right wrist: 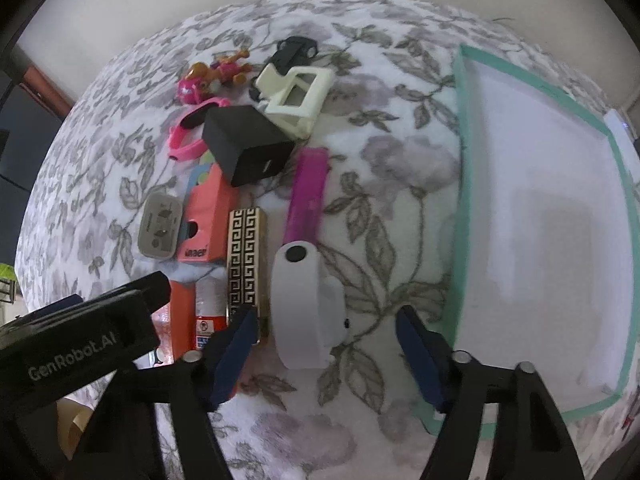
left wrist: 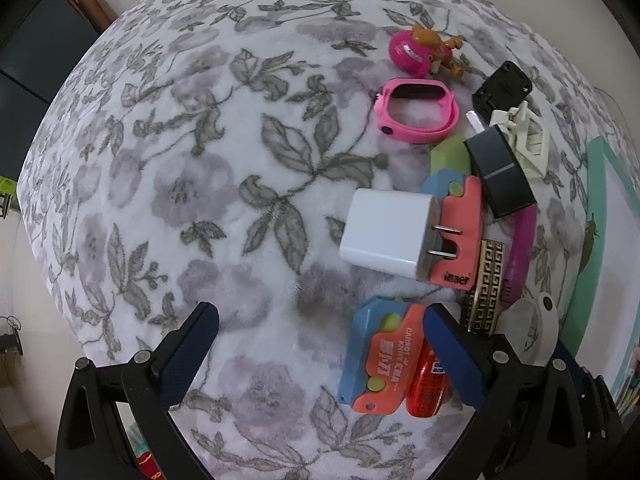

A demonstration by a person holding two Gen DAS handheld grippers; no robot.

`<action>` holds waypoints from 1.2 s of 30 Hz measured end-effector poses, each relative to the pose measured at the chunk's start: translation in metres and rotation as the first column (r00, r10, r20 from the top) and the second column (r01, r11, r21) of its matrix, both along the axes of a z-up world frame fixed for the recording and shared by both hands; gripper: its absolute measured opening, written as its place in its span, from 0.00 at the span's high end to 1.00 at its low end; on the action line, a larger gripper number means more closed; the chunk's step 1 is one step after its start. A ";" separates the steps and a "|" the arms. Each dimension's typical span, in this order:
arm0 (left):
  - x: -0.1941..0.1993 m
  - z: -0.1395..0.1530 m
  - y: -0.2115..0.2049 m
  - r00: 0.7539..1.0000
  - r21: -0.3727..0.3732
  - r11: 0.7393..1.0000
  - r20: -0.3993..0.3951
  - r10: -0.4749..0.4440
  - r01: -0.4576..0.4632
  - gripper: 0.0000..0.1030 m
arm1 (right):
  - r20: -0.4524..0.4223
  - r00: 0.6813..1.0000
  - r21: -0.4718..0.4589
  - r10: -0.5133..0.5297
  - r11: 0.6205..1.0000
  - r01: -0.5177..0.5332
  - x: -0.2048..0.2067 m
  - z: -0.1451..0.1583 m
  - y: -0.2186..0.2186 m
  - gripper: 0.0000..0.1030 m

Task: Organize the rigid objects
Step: 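Move the right tool to the white smartwatch while the left tool approaches the orange-blue cutter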

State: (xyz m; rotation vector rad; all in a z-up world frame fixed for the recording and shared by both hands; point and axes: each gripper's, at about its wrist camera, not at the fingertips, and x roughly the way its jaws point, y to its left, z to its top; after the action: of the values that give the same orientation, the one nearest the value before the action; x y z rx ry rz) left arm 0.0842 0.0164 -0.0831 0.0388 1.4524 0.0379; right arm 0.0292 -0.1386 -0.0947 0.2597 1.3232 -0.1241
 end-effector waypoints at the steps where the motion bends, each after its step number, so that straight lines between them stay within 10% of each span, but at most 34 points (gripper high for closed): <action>1: 0.000 0.001 -0.001 1.000 0.001 1.000 0.000 0.003 -0.003 0.01 | 0.000 1.000 0.006 0.000 1.000 0.000 0.000 0.000 0.000 0.33; 26: -0.006 -0.004 -0.013 0.998 0.012 0.998 -0.018 -0.062 0.062 0.01 | -0.034 0.999 -0.031 0.008 0.999 -0.010 0.000 -0.002 -0.008 0.63; 36: -0.017 -0.006 -0.030 0.995 -0.013 0.995 -0.025 -0.101 0.100 0.21 | -0.036 0.999 -0.031 0.020 0.999 -0.021 0.000 -0.003 -0.013 0.63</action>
State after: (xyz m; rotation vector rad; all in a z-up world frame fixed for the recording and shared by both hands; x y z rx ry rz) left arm 0.0670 -0.0131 -0.0894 0.1034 1.4747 -0.0535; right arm 0.0288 -0.1516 -0.0975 0.2178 1.3582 -0.1326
